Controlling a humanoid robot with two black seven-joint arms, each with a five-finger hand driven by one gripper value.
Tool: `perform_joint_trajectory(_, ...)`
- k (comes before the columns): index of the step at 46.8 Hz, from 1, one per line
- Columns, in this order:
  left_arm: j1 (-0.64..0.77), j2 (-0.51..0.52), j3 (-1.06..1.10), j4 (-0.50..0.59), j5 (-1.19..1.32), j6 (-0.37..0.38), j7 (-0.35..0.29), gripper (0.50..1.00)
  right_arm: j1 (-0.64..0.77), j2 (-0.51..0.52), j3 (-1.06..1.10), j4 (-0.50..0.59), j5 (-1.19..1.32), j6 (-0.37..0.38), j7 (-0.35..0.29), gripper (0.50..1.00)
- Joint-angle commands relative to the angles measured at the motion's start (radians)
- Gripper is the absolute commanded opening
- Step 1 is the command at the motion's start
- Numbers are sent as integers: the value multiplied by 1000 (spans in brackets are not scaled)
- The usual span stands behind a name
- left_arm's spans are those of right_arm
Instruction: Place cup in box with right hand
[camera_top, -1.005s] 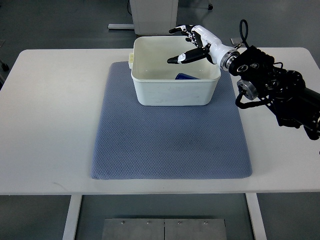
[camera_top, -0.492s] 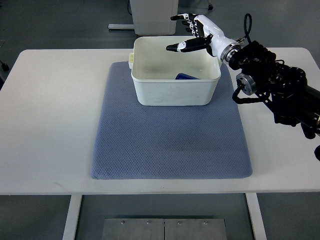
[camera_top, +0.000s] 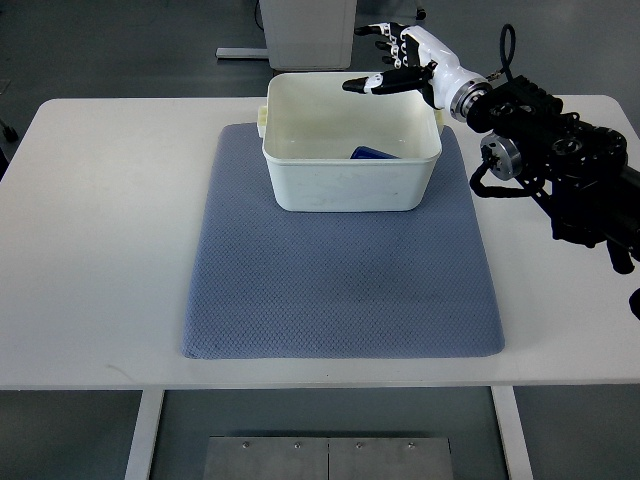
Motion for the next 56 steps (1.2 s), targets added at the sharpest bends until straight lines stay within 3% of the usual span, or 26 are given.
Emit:
perform_joint_trajectory(1,0,0,0,0,0,1,0,1000,-8,-17,62,0,0,4,-23,1000)
perform_joint_trajectory(17,0,0,0,0,0,0,0,1000,-38,-109,169,0,86,67,-84,1000)
perform_joint_trajectory(56,0,0,0,0,0,0,0,1000,-240,-261,248,0,182,149,-86,1000)
